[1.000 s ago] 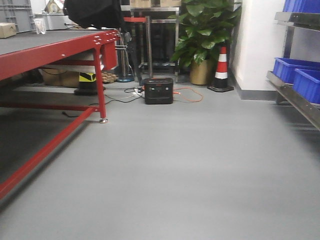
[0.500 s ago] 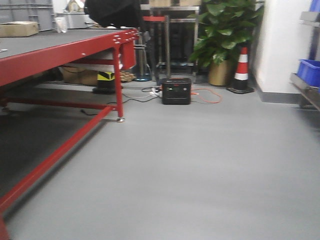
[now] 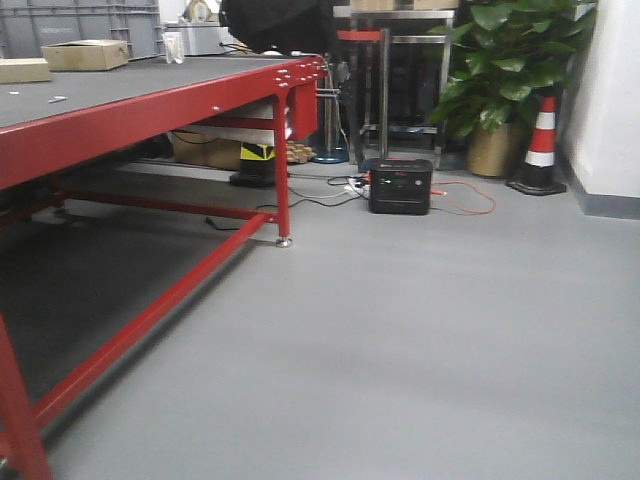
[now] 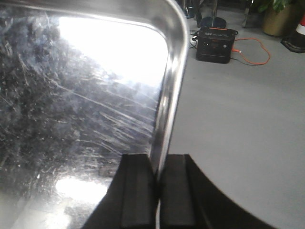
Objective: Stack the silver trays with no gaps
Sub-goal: 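Turn the base away from the shelf while holding the tray, then drive the base across the room to the other shelf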
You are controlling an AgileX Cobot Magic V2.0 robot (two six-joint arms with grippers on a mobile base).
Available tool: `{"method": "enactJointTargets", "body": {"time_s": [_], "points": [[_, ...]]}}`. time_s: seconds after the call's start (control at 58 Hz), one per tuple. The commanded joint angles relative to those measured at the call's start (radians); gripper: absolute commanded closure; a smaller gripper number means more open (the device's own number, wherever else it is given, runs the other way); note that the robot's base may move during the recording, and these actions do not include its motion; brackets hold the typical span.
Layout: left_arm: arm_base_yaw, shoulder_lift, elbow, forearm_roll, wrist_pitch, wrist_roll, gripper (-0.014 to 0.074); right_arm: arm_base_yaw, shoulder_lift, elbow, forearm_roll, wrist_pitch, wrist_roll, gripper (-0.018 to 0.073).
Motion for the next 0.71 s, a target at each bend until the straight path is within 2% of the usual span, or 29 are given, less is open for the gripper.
{"method": "enactJointTargets", "body": {"time_s": [0.0,0.69], "points": [[0.001,-0.015,-0.005,0.019,-0.039,0.011,0.0616,-0.005,-0.014,-0.01,-0.024,-0.036,-0.022,0.0638],[0.001,-0.015,-0.005,0.019,-0.039,0.011,0.0616,-0.005,-0.014,-0.01,-0.024,-0.036,-0.022,0.0638]]}}
